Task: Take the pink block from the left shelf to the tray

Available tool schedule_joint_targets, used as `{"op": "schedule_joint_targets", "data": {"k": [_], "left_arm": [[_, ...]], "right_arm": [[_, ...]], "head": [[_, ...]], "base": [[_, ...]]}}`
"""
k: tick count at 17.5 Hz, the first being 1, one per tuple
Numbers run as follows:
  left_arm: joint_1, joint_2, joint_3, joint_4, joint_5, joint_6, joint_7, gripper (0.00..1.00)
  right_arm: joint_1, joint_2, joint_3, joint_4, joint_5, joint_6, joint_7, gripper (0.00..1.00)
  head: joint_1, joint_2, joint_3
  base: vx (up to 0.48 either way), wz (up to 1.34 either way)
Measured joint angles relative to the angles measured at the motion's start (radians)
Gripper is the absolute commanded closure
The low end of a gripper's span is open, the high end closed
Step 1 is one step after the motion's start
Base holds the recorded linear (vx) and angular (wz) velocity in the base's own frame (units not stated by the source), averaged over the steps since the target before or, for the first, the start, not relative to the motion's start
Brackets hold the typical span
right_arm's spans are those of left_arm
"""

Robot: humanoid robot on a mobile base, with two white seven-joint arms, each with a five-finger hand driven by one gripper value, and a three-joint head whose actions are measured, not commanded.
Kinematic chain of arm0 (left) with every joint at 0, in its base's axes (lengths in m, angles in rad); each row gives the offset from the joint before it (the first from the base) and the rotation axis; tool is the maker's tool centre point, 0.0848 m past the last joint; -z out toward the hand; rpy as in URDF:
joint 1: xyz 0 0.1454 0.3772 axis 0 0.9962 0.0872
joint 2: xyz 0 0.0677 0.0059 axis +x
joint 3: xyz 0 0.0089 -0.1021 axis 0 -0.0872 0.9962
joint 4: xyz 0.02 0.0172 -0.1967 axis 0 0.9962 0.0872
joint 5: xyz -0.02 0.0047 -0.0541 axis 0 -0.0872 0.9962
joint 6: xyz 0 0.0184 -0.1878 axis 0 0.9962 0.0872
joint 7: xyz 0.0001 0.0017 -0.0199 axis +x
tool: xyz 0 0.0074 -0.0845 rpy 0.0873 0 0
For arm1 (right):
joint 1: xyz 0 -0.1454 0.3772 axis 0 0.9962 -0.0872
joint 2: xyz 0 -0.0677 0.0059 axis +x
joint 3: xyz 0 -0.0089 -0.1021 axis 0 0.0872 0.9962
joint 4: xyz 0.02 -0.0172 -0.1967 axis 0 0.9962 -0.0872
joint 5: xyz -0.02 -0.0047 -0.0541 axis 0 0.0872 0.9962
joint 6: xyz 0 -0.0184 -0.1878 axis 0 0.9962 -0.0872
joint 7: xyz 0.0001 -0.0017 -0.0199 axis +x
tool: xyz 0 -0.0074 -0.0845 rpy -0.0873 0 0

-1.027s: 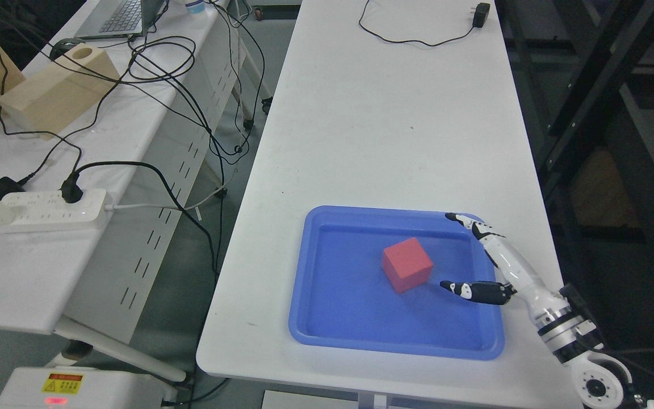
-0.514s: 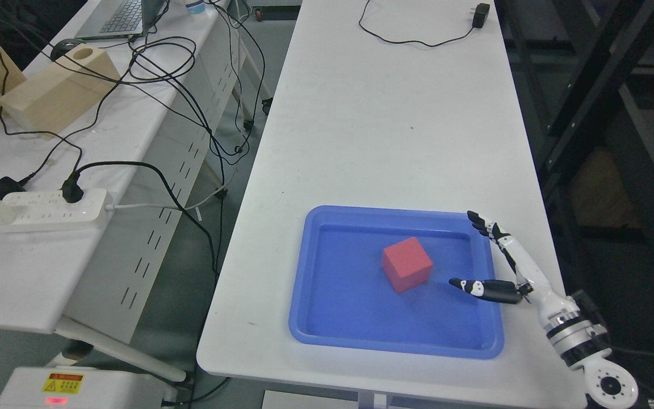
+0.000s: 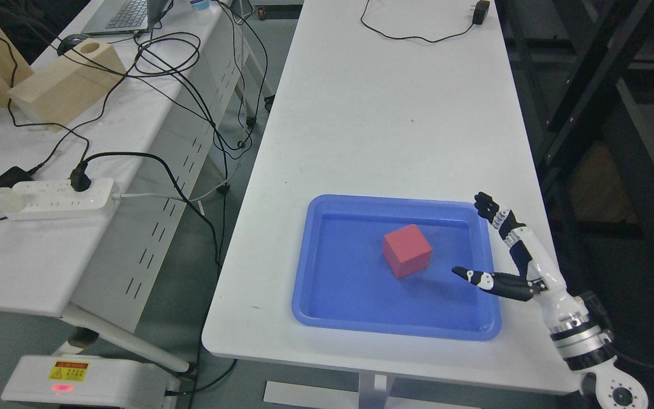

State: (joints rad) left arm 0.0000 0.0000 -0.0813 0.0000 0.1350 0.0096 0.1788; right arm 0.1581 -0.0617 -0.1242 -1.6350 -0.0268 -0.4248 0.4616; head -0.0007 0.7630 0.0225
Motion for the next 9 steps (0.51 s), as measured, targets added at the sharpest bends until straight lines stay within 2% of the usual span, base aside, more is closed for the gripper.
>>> {"op": "schedule_joint_targets", "data": {"k": [4, 9], "left_arm": [[0.000, 0.000, 0.000, 0.000, 0.000, 0.000, 0.000, 0.00], [0.000, 0.000, 0.000, 0.000, 0.000, 0.000, 0.000, 0.00]], "right_arm": [[-0.002, 0.023, -0.013, 0.000, -0.111, 0.049, -0.090, 0.01], [-0.004, 0.039, -0.022, 0.000, -0.161, 0.061, -0.164, 0.01]], "head": [[0.0000, 0.000, 0.000], [0.0000, 0.000, 0.000]], "base": [[-0.119, 0.00], [-0.175, 0.00]]}}
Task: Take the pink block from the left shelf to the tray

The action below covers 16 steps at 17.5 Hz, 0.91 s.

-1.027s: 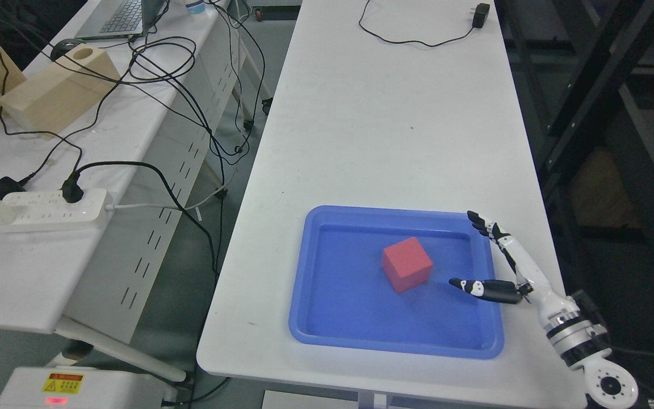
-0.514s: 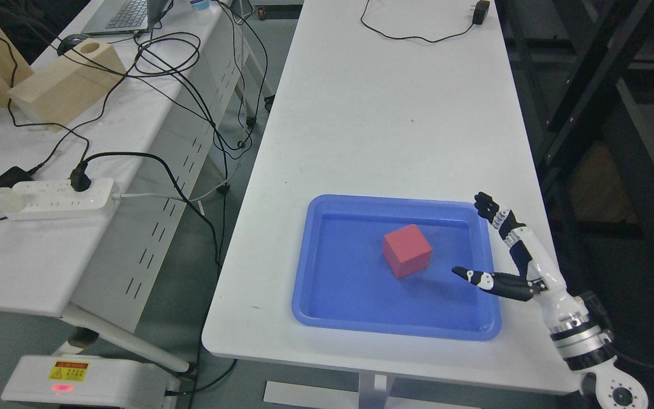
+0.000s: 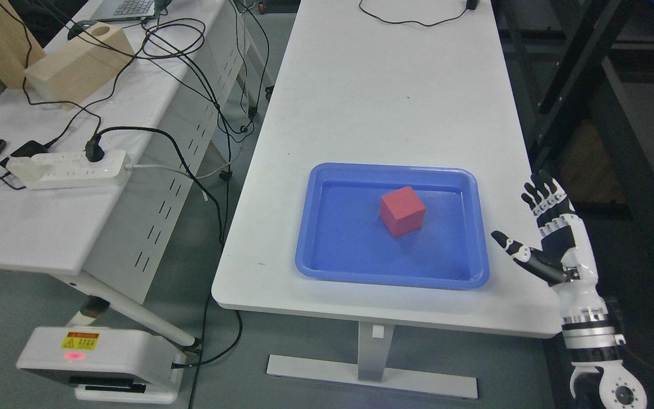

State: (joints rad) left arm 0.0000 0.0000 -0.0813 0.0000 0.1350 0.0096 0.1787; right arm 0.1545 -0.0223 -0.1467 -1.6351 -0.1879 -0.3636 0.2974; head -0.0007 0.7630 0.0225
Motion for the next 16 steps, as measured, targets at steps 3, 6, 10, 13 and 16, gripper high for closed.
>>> {"op": "schedule_joint_targets", "data": {"k": [3, 6, 10, 13, 16], "left_arm": [[0.000, 0.000, 0.000, 0.000, 0.000, 0.000, 0.000, 0.00], [0.000, 0.000, 0.000, 0.000, 0.000, 0.000, 0.000, 0.00], [0.000, 0.000, 0.000, 0.000, 0.000, 0.000, 0.000, 0.00], [0.000, 0.000, 0.000, 0.000, 0.000, 0.000, 0.000, 0.00], [0.000, 0.000, 0.000, 0.000, 0.000, 0.000, 0.000, 0.00]], "right_arm": [[-0.001, 0.006, -0.004, 0.000, 0.000, 0.001, -0.008, 0.01], [-0.002, 0.011, -0.006, 0.000, 0.063, 0.003, -0.003, 0.01], [-0.002, 0.014, -0.006, 0.003, 0.171, 0.003, 0.006, 0.01], [-0.001, 0.017, -0.006, 0.004, 0.237, 0.002, 0.004, 0.01], [0.002, 0.018, -0.006, 0.005, 0.272, 0.002, 0.002, 0.01]], "head": [[0.0000, 0.000, 0.000], [0.0000, 0.000, 0.000], [0.0000, 0.000, 0.000], [0.0000, 0.000, 0.000], [0.0000, 0.000, 0.000]], "base": [[-0.196, -0.03], [-0.204, -0.02], [-0.163, -0.10], [-0.069, -0.01], [0.009, 0.00]]}}
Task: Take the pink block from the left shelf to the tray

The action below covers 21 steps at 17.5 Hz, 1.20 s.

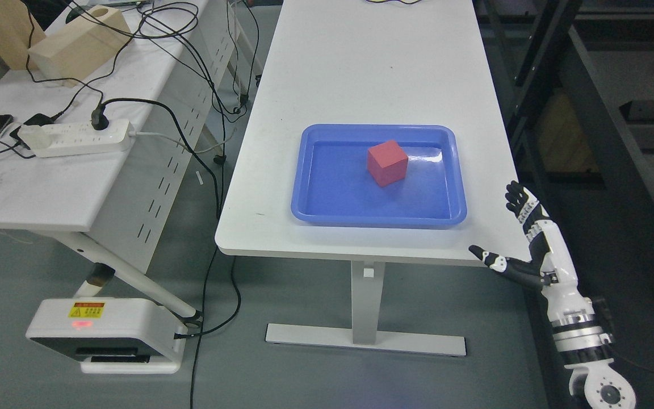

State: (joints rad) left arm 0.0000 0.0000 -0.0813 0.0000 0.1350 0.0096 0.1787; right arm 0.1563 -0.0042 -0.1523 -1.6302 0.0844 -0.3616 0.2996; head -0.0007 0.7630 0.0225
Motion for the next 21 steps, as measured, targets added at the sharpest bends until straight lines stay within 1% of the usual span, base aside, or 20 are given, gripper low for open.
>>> {"op": "schedule_joint_targets", "data": {"k": [3, 7, 11, 13, 16, 21], "left_arm": [[0.000, 0.000, 0.000, 0.000, 0.000, 0.000, 0.000, 0.00], [0.000, 0.000, 0.000, 0.000, 0.000, 0.000, 0.000, 0.00], [0.000, 0.000, 0.000, 0.000, 0.000, 0.000, 0.000, 0.00], [0.000, 0.000, 0.000, 0.000, 0.000, 0.000, 0.000, 0.00], [0.000, 0.000, 0.000, 0.000, 0.000, 0.000, 0.000, 0.00], [0.000, 0.000, 0.000, 0.000, 0.000, 0.000, 0.000, 0.00]], "right_arm": [[0.003, 0.001, 0.001, 0.001, 0.033, -0.004, -0.005, 0.01], [0.006, 0.002, 0.000, 0.001, 0.061, 0.038, -0.015, 0.01], [0.007, 0.003, -0.003, 0.002, 0.073, 0.083, -0.075, 0.01], [0.007, 0.003, -0.005, 0.002, 0.073, 0.114, -0.122, 0.01], [0.006, 0.003, -0.005, 0.002, 0.057, 0.133, -0.183, 0.01], [0.006, 0.003, 0.001, 0.002, 0.026, 0.139, -0.193, 0.01]], "head": [[0.0000, 0.000, 0.000], [0.0000, 0.000, 0.000], [0.0000, 0.000, 0.000], [0.0000, 0.000, 0.000], [0.0000, 0.000, 0.000], [0.0000, 0.000, 0.000]], "base": [[0.012, -0.01], [0.000, 0.00], [0.000, 0.00], [0.000, 0.00], [0.000, 0.00], [0.000, 0.00]]}}
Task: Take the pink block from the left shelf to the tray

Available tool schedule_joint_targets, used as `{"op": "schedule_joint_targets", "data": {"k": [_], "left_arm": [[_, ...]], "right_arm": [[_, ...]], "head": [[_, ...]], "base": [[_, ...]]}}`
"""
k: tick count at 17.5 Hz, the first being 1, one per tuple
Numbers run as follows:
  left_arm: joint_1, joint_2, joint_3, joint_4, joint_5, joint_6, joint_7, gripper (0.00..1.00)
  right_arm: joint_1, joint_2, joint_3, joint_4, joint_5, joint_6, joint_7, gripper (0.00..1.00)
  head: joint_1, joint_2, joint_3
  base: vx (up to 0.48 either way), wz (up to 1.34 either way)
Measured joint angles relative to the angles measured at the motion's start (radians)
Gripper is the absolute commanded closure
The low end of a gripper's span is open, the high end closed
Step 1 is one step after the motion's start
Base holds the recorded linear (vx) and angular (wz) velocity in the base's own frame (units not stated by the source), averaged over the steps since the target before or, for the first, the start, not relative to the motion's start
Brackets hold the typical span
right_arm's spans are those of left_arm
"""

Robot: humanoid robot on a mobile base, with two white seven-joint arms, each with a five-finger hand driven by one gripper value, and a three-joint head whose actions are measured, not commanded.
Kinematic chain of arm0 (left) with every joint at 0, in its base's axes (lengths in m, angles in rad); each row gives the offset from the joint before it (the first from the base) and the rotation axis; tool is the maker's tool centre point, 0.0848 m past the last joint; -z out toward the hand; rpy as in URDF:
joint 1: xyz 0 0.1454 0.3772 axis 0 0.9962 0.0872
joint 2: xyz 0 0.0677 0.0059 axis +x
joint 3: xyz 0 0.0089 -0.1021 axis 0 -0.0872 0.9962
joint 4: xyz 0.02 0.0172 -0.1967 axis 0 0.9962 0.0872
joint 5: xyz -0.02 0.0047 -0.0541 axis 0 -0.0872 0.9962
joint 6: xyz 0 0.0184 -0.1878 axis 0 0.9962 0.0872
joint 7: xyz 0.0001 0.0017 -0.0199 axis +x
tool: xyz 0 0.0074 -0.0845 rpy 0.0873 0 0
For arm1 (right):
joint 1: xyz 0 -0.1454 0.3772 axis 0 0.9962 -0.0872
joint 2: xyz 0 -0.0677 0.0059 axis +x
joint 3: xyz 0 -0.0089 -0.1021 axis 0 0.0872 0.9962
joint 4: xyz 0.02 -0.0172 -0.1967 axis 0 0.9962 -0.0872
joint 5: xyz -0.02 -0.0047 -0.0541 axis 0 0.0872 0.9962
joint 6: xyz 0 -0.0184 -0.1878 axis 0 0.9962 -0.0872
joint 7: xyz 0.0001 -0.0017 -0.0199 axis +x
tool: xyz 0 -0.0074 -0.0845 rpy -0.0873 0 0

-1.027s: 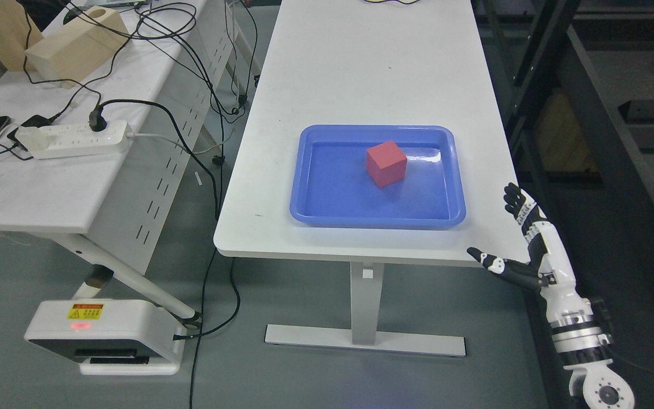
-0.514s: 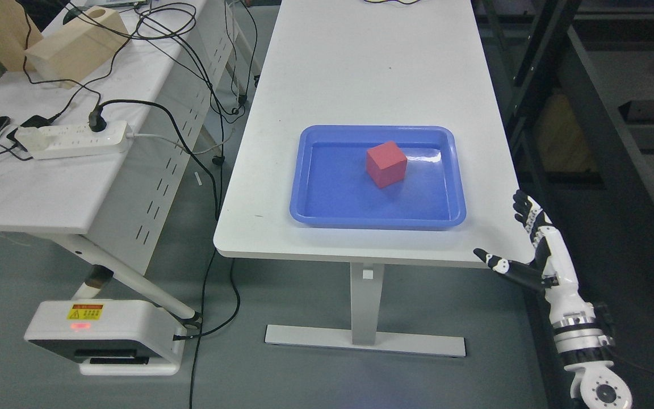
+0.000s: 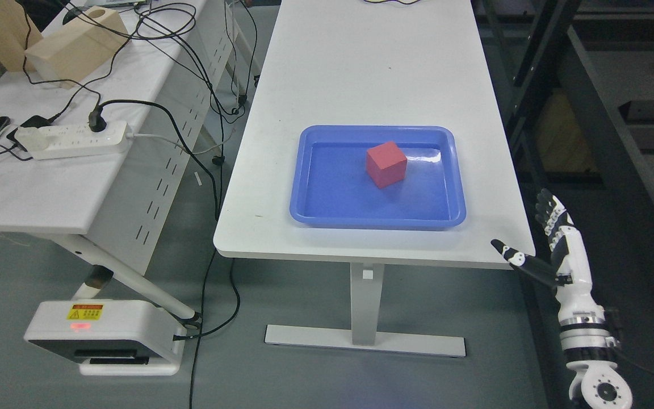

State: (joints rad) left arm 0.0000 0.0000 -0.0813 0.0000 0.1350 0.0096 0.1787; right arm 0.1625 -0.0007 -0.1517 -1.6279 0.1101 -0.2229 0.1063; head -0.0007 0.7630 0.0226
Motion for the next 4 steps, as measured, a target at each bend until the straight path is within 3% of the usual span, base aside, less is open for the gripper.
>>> {"op": "schedule_joint_targets", "data": {"k": [4], "left_arm": [[0.000, 0.000, 0.000, 0.000, 0.000, 0.000, 0.000, 0.00]], "right_arm": [[0.001, 0.000, 0.008, 0.000, -0.009, 0.015, 0.053, 0.01]], "head": [[0.0000, 0.000, 0.000]], "base": [[0.000, 0.00]]}}
